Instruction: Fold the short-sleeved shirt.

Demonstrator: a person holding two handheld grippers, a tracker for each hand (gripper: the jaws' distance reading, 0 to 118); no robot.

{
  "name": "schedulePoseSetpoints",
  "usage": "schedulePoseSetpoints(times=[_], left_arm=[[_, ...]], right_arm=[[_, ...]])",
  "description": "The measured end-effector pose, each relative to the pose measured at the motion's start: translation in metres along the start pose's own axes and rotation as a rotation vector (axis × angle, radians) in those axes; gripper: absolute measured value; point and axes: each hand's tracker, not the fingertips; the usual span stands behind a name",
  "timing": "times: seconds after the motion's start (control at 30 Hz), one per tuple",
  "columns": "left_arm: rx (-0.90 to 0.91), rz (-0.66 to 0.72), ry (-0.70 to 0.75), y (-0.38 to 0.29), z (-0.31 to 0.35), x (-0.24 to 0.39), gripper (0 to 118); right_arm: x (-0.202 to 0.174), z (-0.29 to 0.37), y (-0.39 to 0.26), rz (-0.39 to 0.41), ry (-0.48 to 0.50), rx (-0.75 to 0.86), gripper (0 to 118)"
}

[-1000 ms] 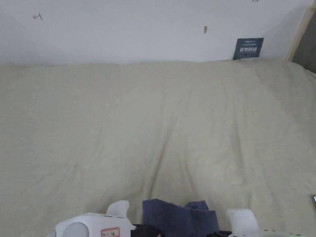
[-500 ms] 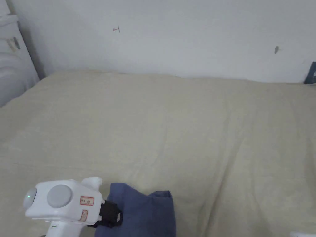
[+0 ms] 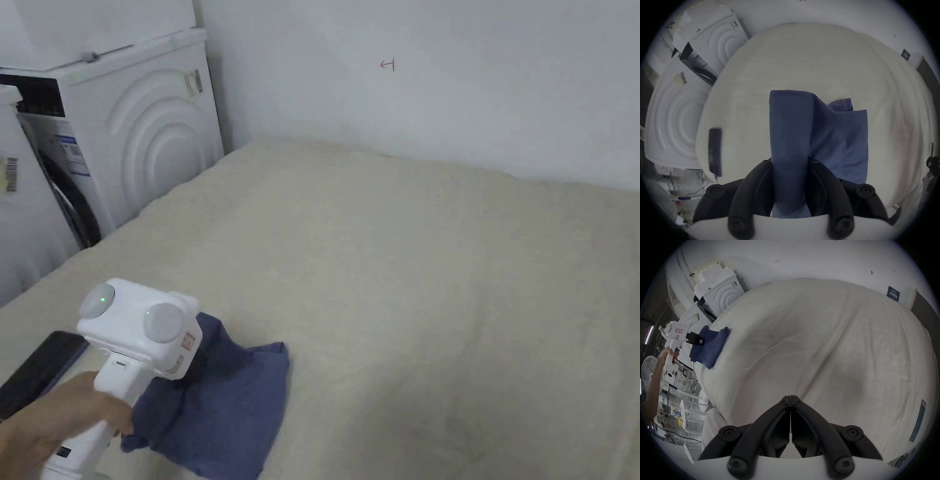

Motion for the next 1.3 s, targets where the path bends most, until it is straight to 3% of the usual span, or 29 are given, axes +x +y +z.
schedulePoseSetpoints(times=[0.23,0.3,0.37,0.4,0.53,0.6,0.67,0.7,0.73,0.77,0.8,0.9,1.1,1.3], left_arm=[[-0.052,0.013,0.04,-0.004,-0.027,-0.032,33],[-0.05,0.065,0.063,-0.011,-0.029,-0.034,57],[-0.062,0.072,0.101,-0.015,-0.03,-0.033,96],[-0.067,0.066,0.103,-0.018,-0.029,-0.031,102],[-0.019,0.068,0.073,-0.033,0.003,-0.023,101],[0.034,0.079,0.063,-0.039,0.03,-0.015,92],[0.17,0.114,0.051,-0.049,0.068,-0.005,54],[0.222,0.147,0.051,-0.053,0.088,0.003,46],[0.265,0.18,0.045,-0.058,0.107,0.012,46],[0.314,0.199,0.022,-0.064,0.127,0.022,25],[0.377,0.175,-0.016,-0.071,0.154,0.036,14],[0.569,0.136,-0.044,-0.095,0.225,0.086,3],[0.821,0.123,0.016,-0.125,0.319,0.17,0],[0.956,0.143,0.016,-0.14,0.379,0.229,0]], right_arm=[[-0.018,-0.01,0.006,0.02,0.029,-0.013,4],[-0.017,-0.008,0.005,0.023,0.033,-0.014,4],[-0.016,-0.004,0.005,0.02,0.026,-0.013,4],[-0.015,-0.002,0.004,0.021,0.022,-0.009,4],[-0.008,0.011,0.001,0.012,0.013,0.006,4],[-0.003,0.019,-0.002,0.007,0.009,0.021,4],[0.0,0.03,-0.005,-0.003,0.012,0.045,4],[0.002,0.037,-0.007,-0.008,0.014,0.061,4],[0.004,0.044,-0.009,-0.014,0.012,0.076,4],[0.005,0.051,-0.01,-0.015,0.009,0.095,4],[0.006,0.061,-0.011,-0.007,-0.003,0.134,4],[0.009,0.098,-0.012,-0.004,-0.056,0.26,4],[0.012,0.188,-0.01,0.031,-0.169,0.517,4],[0.011,0.269,-0.023,0.032,-0.244,0.757,4]])
